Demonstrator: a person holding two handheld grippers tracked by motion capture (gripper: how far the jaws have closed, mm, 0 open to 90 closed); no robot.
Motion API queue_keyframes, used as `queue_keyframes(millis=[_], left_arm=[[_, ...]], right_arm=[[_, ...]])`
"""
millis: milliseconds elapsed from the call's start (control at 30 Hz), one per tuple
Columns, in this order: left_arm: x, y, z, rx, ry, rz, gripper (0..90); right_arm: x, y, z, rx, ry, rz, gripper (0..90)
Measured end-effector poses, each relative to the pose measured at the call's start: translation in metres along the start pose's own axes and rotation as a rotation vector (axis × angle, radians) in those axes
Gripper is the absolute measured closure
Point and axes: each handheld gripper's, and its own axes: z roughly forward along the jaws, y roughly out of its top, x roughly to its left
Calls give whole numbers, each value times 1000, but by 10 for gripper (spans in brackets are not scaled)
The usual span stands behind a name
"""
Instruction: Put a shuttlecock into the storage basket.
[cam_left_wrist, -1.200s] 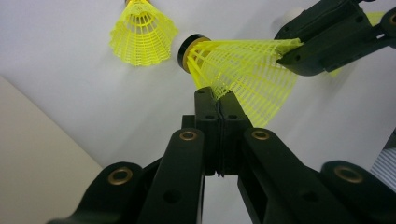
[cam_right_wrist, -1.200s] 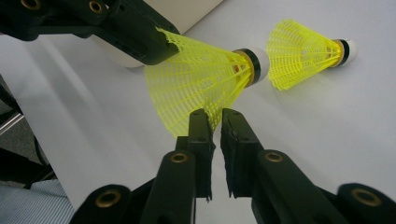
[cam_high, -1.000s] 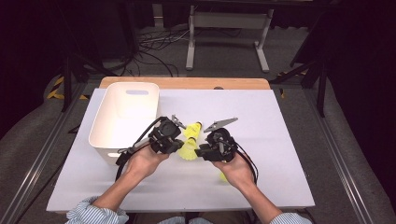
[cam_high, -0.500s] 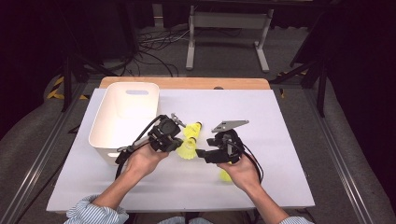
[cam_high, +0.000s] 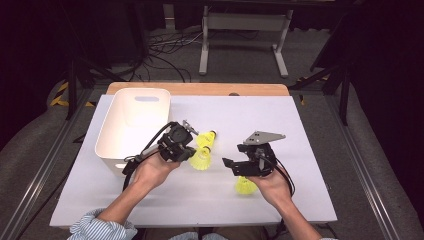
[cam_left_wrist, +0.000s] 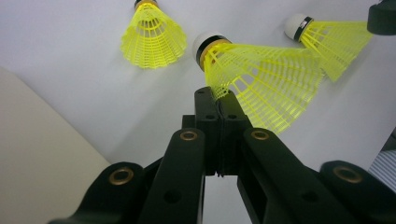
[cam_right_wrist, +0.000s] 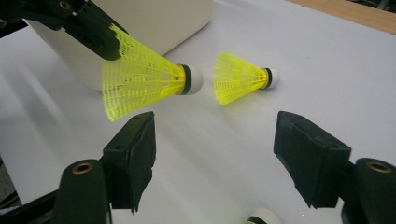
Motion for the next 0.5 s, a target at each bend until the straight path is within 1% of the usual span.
queue_keyframes(millis=[100, 133, 167, 267, 500], left_arm=[[0, 0, -2, -2, -2, -2, 898], [0, 0, -3, 1, -2, 4, 898], [0, 0, -4, -4, -2, 3, 898], [1, 0, -5, -9, -3, -2, 898], [3, -1, -8, -10, -4, -3, 898]], right_arm=[[-4, -4, -4, -14, -15, 0, 284], [-5, -5, -5, -18, -20, 4, 278], [-8, -8, -8, -27, -28, 5, 267], [-10, -11, -10, -34, -35, 7, 256], [-21, -25, -21, -66, -71, 26, 230]])
